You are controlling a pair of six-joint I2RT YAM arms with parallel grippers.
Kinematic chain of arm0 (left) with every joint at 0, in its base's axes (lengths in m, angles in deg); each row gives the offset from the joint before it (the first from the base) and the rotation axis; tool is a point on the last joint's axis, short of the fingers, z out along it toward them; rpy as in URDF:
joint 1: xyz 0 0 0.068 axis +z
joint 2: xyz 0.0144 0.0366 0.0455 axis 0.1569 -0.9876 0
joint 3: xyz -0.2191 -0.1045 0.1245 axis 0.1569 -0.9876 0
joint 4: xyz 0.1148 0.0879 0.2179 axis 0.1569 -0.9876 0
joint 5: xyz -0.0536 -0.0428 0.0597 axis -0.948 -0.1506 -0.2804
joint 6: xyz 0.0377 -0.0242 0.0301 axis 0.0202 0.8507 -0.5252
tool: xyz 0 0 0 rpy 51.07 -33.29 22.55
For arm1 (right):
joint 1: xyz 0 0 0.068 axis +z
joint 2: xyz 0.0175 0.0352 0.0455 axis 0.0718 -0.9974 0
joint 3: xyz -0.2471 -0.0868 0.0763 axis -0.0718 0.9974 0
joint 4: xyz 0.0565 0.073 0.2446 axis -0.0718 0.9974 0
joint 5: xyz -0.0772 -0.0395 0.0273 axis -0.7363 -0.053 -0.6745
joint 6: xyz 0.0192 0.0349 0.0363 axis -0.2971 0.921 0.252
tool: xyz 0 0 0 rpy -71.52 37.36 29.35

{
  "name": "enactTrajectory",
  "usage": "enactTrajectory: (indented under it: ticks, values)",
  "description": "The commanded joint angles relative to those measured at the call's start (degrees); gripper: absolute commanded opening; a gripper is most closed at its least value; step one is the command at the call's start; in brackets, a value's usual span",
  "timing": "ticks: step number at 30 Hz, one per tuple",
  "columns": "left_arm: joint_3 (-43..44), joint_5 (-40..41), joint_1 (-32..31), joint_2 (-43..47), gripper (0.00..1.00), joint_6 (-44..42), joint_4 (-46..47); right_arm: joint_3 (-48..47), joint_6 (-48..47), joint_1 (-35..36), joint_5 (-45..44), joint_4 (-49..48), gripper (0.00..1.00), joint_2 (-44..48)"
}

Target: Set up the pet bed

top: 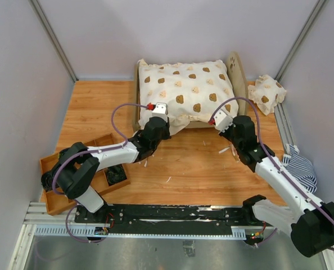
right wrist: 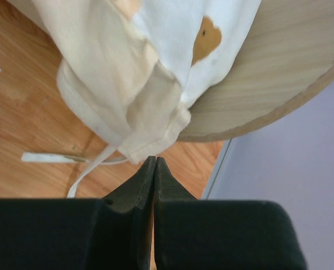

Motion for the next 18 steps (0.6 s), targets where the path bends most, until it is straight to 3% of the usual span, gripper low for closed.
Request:
enactTrajectory:
  ticks: [1, 3, 6, 10, 11, 18]
  values:
    - [-0.32, 3.13, 2.23, 0.13, 0.00, -0.62, -0.84, 2.23, 5.28, -3.54, -1.21, 2.86, 0.00, 1.49]
    - [-0.51, 2.48, 2.45, 0.59, 0.00, -0.33, -0.80, 2.12, 5.86, -3.96, 1.35, 2.79, 0.00, 2.44]
    - [-0.34, -0.23, 2.41, 1.20, 0.03, 0.79, -0.43, 3.63, 6.63, -3.95, 12.88, -2.35, 0.01, 4.37]
    - [0.37, -7.08, 2.46, 2.85, 0.37, 1.25, -0.29, 5.44, 8.30, -3.30, 21.09, -11.26, 0.32, 4.83]
    - [0.49, -8.68, 2.34, 3.63, 0.42, 0.76, -0.37, 4.67, 8.95, -3.21, 21.91, -11.43, 0.37, 4.07]
    - [-0.82, -8.14, -1.04, 9.22, 0.58, -1.42, -0.12, 0.19, 7.23, -0.07, 19.87, -13.10, 0.45, -3.71]
